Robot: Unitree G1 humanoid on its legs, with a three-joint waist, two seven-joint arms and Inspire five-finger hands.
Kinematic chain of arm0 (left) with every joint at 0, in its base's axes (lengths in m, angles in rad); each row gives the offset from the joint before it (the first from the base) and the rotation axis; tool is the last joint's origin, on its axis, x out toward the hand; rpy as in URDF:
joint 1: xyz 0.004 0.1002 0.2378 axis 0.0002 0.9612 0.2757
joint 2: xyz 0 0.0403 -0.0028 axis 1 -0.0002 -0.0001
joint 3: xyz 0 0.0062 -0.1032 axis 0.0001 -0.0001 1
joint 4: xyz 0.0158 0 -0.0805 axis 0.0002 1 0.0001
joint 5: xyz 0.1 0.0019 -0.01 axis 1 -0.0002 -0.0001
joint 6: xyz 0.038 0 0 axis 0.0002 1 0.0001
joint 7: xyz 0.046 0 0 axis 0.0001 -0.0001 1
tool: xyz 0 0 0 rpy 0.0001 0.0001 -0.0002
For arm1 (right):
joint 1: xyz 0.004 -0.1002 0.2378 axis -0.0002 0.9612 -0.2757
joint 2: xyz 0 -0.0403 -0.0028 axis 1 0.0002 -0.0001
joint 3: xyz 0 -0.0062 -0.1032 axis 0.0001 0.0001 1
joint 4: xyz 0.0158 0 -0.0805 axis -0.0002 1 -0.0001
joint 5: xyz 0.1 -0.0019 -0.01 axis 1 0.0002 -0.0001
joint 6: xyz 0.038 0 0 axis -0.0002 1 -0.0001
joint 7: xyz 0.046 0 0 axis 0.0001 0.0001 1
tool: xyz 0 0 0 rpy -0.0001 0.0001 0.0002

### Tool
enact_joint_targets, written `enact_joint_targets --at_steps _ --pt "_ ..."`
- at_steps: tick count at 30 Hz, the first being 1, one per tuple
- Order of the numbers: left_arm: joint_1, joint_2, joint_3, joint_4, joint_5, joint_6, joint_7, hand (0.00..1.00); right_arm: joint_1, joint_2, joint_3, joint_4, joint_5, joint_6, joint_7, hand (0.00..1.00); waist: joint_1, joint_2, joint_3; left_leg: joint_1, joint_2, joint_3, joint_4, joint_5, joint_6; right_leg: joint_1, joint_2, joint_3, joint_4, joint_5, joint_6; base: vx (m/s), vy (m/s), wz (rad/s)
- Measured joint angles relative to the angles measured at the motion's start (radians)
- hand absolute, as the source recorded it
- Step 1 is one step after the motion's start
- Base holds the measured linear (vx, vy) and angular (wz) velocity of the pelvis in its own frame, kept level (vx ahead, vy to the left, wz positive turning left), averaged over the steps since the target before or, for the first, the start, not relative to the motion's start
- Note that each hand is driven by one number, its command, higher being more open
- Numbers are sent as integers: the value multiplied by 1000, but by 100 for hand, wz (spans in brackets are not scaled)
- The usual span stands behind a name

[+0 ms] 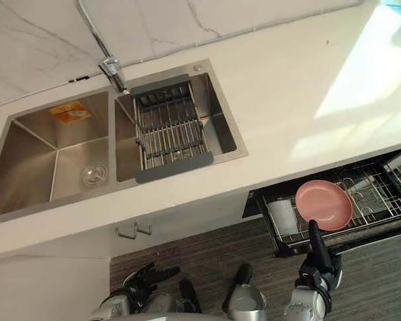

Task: Walk over to the sink, pick up the cup, carry it to the dishwasher, place the cup inside the dishwasher, then close the dishwasher door

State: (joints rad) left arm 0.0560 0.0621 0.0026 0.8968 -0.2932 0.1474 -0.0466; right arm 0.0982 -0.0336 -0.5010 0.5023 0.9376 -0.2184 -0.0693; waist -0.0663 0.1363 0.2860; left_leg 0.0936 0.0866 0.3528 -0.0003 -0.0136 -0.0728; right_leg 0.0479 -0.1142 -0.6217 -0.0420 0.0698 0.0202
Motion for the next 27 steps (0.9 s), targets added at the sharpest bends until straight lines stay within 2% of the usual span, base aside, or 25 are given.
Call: enact_joint_targets --at_steps 8,13,19,27 --pt "28 1 11 1 0 -14 -9 100 -110 -76 44 46 126 41 33 100 30 16 -11 -40 2 -67 0 39 2 3 1 -80 -10 1 -4 -54 -19 26" --pt "41 -2 41 6 2 -29 -38 100 -149 -99 107 65 180 46 58 100 65 33 -21 -57 3 -84 11 44 6 3 4 -101 -21 7 -16 -31 25 8" --pt "47 -2 67 11 4 -59 -45 100 -201 -98 167 64 182 41 117 100 68 35 -23 -67 13 -95 11 44 6 4 19 -108 -36 17 -25 -6 9 4" --pt "84 -7 75 13 29 -135 -27 100 -91 -114 316 0 115 45 174 100 72 36 -22 -67 22 -94 1 43 4 3 31 -107 -43 16 -30 28 14 1"
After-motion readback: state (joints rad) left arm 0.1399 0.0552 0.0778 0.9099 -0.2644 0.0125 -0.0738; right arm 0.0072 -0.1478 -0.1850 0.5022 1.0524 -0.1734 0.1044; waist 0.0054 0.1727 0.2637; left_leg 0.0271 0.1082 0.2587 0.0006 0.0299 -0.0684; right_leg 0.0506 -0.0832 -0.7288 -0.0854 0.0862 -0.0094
